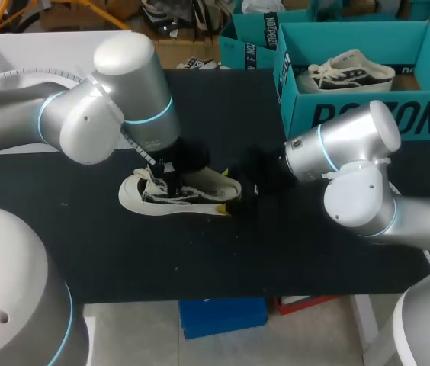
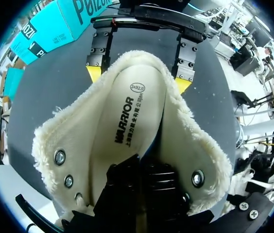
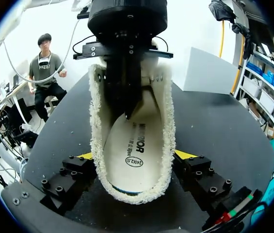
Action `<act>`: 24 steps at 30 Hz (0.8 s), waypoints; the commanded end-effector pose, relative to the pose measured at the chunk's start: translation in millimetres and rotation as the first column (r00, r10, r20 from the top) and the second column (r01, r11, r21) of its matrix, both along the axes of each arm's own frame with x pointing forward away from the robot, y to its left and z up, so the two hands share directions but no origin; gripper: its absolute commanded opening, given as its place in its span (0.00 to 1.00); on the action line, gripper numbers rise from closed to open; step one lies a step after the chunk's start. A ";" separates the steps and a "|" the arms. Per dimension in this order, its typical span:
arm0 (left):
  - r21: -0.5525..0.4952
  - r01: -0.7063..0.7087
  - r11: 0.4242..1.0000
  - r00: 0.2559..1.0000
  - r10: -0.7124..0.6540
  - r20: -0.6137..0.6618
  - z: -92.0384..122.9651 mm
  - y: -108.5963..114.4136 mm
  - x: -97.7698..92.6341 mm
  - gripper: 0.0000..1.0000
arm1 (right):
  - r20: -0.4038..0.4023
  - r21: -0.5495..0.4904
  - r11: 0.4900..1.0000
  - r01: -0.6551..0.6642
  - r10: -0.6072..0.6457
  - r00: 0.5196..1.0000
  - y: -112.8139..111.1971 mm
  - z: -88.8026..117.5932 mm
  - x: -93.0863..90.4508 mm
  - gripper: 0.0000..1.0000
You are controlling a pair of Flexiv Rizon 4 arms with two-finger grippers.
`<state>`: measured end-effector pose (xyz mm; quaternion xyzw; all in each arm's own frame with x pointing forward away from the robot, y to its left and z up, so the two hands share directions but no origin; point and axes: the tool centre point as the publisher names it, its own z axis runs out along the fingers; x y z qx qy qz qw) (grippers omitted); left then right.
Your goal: Take the shoe out of the shoebox, open the shoe tongue, remove and reinsert the insole, then place the shoe into the shoebox
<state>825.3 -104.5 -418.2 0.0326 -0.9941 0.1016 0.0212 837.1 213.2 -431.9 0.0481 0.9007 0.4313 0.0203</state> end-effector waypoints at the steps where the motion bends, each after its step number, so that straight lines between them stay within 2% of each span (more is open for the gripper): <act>1: 0.000 0.006 1.000 1.000 -0.006 -0.004 9.5 2.1 -0.2 0.00 | 0.000 -0.001 1.000 0.001 -0.001 1.000 -0.5 -0.6 -0.2 0.00; 24: -0.027 -0.001 1.000 0.999 0.003 0.050 41.1 6.7 -8.6 0.00 | 0.000 -0.001 1.000 0.001 -0.001 1.000 -0.5 -0.6 -0.2 0.00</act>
